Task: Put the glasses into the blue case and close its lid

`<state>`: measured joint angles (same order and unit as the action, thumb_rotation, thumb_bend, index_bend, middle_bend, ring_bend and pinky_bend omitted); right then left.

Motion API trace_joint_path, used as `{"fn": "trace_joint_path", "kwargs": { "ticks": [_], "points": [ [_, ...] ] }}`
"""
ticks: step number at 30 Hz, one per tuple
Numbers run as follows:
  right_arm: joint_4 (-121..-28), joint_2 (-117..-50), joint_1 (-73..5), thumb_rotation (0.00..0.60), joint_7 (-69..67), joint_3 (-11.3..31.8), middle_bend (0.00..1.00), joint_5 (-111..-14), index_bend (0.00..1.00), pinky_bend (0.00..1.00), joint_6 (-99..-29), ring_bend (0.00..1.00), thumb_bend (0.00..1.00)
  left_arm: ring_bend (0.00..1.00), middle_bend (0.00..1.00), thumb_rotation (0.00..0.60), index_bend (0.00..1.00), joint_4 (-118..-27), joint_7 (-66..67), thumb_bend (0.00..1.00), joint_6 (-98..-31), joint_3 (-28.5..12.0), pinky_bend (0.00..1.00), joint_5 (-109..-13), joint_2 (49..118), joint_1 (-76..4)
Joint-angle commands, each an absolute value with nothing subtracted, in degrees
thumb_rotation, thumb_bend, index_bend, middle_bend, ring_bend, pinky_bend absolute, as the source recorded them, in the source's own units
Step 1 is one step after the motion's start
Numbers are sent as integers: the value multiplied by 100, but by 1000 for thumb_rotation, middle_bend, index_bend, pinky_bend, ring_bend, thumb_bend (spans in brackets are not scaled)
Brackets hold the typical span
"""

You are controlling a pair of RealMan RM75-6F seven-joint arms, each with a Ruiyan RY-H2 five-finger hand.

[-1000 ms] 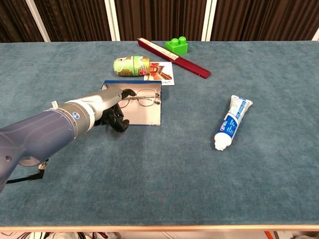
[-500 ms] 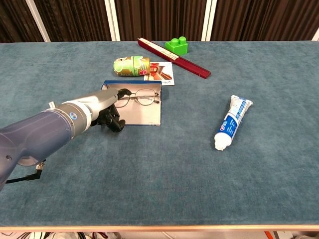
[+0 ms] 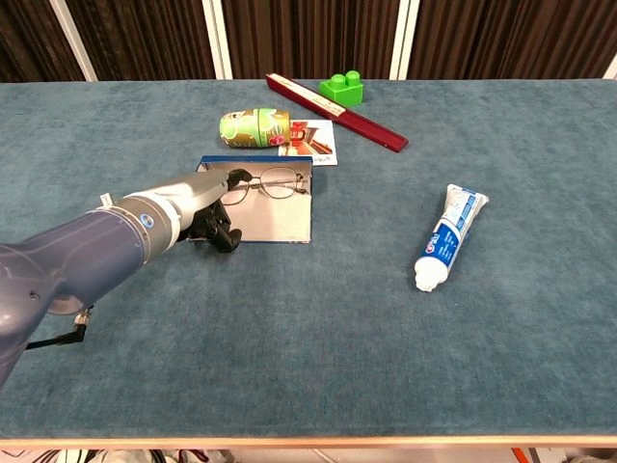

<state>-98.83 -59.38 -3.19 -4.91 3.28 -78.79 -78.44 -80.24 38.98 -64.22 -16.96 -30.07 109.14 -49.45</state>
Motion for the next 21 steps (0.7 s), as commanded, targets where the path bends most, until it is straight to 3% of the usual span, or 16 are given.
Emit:
{"fn": "trace_joint_path", "kwargs": {
  "ticks": [1, 21],
  "points": [
    [-9885, -5937, -320, 600, -490, 329, 0, -7872, 0, 178, -7840, 31, 195, 849, 789, 600, 0, -7955, 3948, 521, -6400, -1730, 840, -2986, 10944, -4992],
    [-9919, -5912, -324, 600, -525, 334, 0, -7836, 0, 178, -7800, 31, 195, 850, 789, 600, 0, -7450, 4468, 521, -6445, -1959, 841, -2685, 11170, -5303]
  ]
}}
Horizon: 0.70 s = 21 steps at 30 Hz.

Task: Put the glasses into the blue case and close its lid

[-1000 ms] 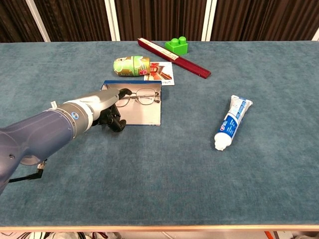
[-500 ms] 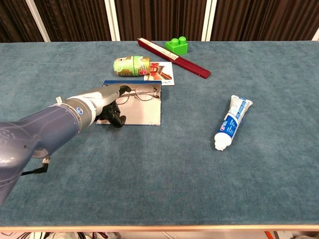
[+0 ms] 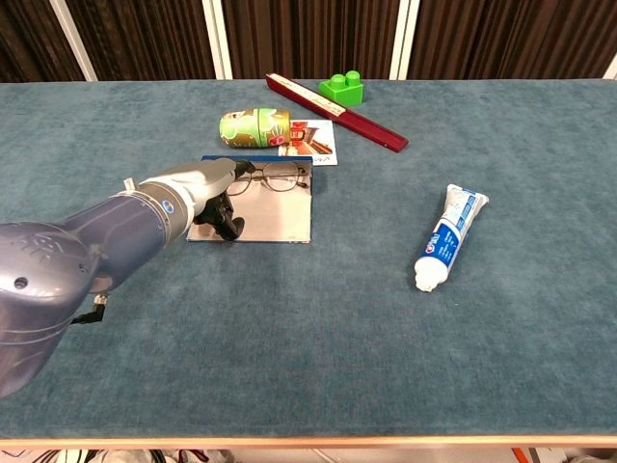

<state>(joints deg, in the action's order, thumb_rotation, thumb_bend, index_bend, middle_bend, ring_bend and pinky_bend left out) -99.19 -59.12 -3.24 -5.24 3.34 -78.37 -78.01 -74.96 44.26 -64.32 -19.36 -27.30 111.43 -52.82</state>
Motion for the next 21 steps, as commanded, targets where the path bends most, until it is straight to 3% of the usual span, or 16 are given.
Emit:
{"fn": "trace_joint_path", "kwargs": {
  "ticks": [1, 11, 21],
  "points": [
    [-9919, -5911, -324, 600, -526, 334, 0, -7835, 0, 178, -7800, 31, 195, 850, 789, 600, 0, -7428, 4483, 521, -6451, -1976, 841, -2662, 11181, -5312],
    [-9915, -5916, -324, 600, -513, 339, 0, -7828, 0, 178, -7803, 31, 195, 849, 789, 600, 0, -7262, 4553, 521, -6478, -2060, 841, -2677, 11282, -5397],
    [-9914, -5916, -325, 600, -515, 341, 0, -7831, 0, 178, -7804, 31, 195, 829, 748, 600, 0, -7889, 4413, 469, -6674, -1644, 836, -3259, 11034, -5129]
  ]
}}
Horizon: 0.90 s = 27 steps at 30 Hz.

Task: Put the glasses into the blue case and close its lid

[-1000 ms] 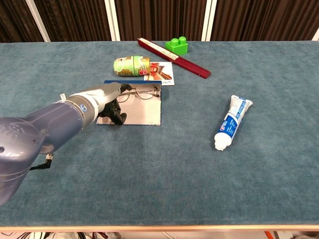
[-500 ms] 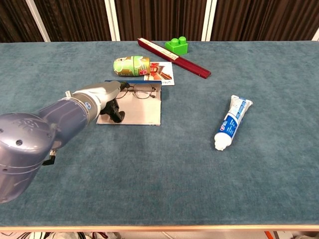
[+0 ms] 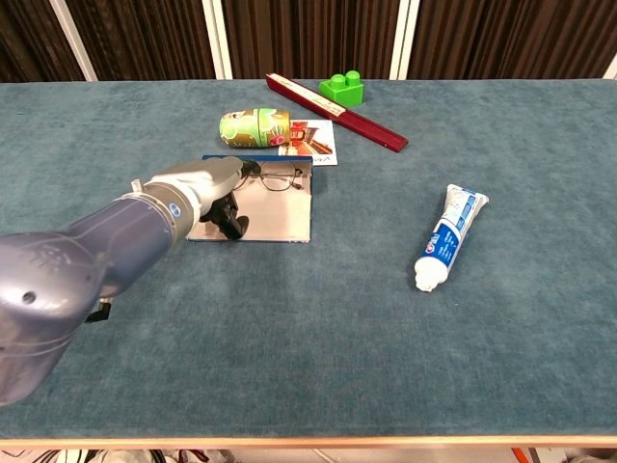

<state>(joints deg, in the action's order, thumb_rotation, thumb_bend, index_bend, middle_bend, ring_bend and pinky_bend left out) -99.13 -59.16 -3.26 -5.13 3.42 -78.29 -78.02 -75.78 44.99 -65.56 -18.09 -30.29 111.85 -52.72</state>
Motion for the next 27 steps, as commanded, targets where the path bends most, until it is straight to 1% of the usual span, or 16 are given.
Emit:
{"fn": "trace_joint_path", "kwargs": {
  "ticks": [1, 2, 3, 5, 6, 7, 8, 9, 10, 11, 13, 14, 16, 18, 21, 27],
  "points": [
    [-9915, -5915, -325, 600, -518, 341, 0, -7833, 0, 178, -7805, 31, 195, 801, 716, 600, 0, -8017, 4385, 440, -6721, -1594, 825, -3336, 10969, -5078],
    [-9915, -5914, -324, 600, -521, 340, 0, -7835, 0, 178, -7805, 31, 195, 773, 689, 600, 0, -8155, 4364, 420, -6773, -1542, 812, -3411, 10894, -5024],
    [-9913, -5913, -324, 600, -522, 339, 0, -7838, 0, 178, -7804, 31, 195, 709, 644, 600, 0, -8310, 4341, 389, -6822, -1492, 778, -3482, 10809, -4968],
    [-9913, -5913, -324, 600, -524, 338, 0, -7844, 0, 178, -7805, 31, 195, 555, 561, 600, 10, -8605, 4269, 336, -6884, -1402, 676, -3652, 10632, -4868],
    [-9914, -5913, -324, 600, -528, 337, 0, -7846, 0, 178, -7806, 31, 195, 444, 499, 600, 28, -8796, 4218, 301, -6905, -1329, 580, -3779, 10498, -4801],
    [-9916, -5912, -323, 600, -531, 337, 0, -7847, 0, 178, -7807, 31, 195, 332, 423, 600, 47, -8935, 4172, 266, -6915, -1269, 461, -3897, 10384, -4750],
    [-9917, -5912, -321, 600, -534, 337, 0, -7848, 0, 178, -7811, 30, 195, 258, 365, 600, 57, -9022, 4126, 243, -6921, -1217, 377, -4013, 10295, -4710],
    [-9918, -5911, -319, 600, -537, 338, 0, -7849, 0, 178, -7816, 30, 195, 161, 278, 600, 69, -9082, 4079, 211, -6921, -1150, 263, -4155, 10200, -4668],
    [-9920, -5910, -318, 600, -540, 338, 0, -7850, 0, 178, -7817, 30, 195, 103, 211, 600, 81, -9105, 4061, 191, -6901, -1101, 192, -4225, 10137, -4644],
    [-9923, -5909, -317, 600, -544, 336, 0, -7850, 0, 178, -7815, 30, 195, 73, 169, 600, 91, -9120, 4047, 180, -6866, -1063, 154, -4275, 10075, -4627],
    [-9929, -5907, -318, 600, -544, 333, 0, -7850, 0, 178, -7807, 31, 195, 48, 112, 600, 111, -9127, 4026, 168, -6781, -1031, 115, -4320, 9961, -4611],
    [-9932, -5907, -319, 600, -540, 332, 0, -7849, 0, 178, -7805, 31, 195, 48, 109, 600, 113, -9119, 4011, 163, -6746, -1021, 110, -4365, 9913, -4609],
    [-9942, -5905, -323, 600, -537, 324, 0, -7842, 0, 178, -7782, 31, 195, 48, 127, 600, 109, -8797, 4242, 142, -6793, -843, 103, -4720, 9885, -4678],
    [-9953, -5899, -327, 600, -538, 325, 0, -7831, 0, 178, -7768, 33, 195, 48, 150, 600, 107, -8615, 4281, 123, -6748, -783, 103, -4787, 9944, -4687],
    [-9958, -5894, -327, 600, -544, 330, 0, -7823, 0, 178, -7767, 36, 195, 49, 158, 600, 104, -8566, 4267, 105, -6617, -781, 101, -4719, 9962, -4685],
    [-9956, -5890, -328, 600, -566, 337, 0, -7807, 0, 178, -7762, 36, 196, 49, 141, 600, 101, -8507, 4222, 105, -6506, -806, 99, -4689, 10007, -4681]
  ]
}}
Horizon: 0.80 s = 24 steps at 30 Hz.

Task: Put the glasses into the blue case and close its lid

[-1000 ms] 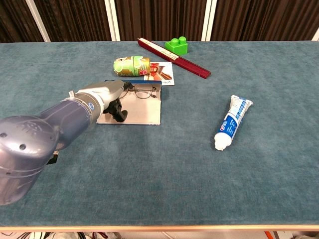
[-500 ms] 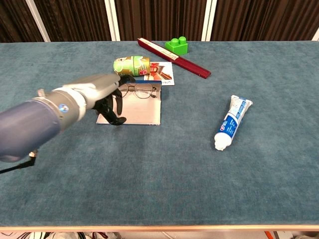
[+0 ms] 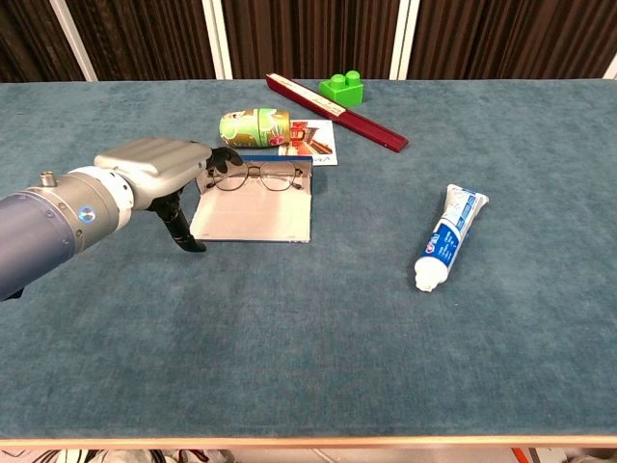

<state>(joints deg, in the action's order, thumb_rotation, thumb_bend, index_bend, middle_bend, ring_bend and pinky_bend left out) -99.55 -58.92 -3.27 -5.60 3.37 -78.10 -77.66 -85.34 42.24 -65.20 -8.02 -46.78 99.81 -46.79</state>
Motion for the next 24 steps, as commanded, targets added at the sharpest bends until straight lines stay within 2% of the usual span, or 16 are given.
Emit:
{"fn": "trace_joint_path", "kwargs": {
  "ticks": [1, 8, 19, 24],
  "points": [
    [-9955, -5890, -329, 600, -568, 337, 0, -7806, 0, 178, -7759, 36, 195, 49, 141, 600, 101, -8495, 4221, 105, -6501, -812, 99, -4687, 10025, -4681],
    [-9956, -5886, -327, 600, -573, 337, 0, -7813, 0, 178, -7765, 36, 196, 54, 181, 600, 141, -8424, 4113, 105, -6526, -883, 108, -4805, 10211, -4695],
    [-9948, -5890, -328, 600, -589, 343, 0, -7812, 0, 178, -7769, 36, 196, 54, 183, 600, 131, -8001, 4397, 107, -6429, -959, 108, -4587, 10554, -4797],
    [-9943, -5896, -330, 600, -587, 341, 0, -7815, 0, 178, -7765, 36, 196, 54, 184, 600, 167, -7911, 4477, 150, -6434, -958, 108, -4631, 10653, -4832]
  ]
}}
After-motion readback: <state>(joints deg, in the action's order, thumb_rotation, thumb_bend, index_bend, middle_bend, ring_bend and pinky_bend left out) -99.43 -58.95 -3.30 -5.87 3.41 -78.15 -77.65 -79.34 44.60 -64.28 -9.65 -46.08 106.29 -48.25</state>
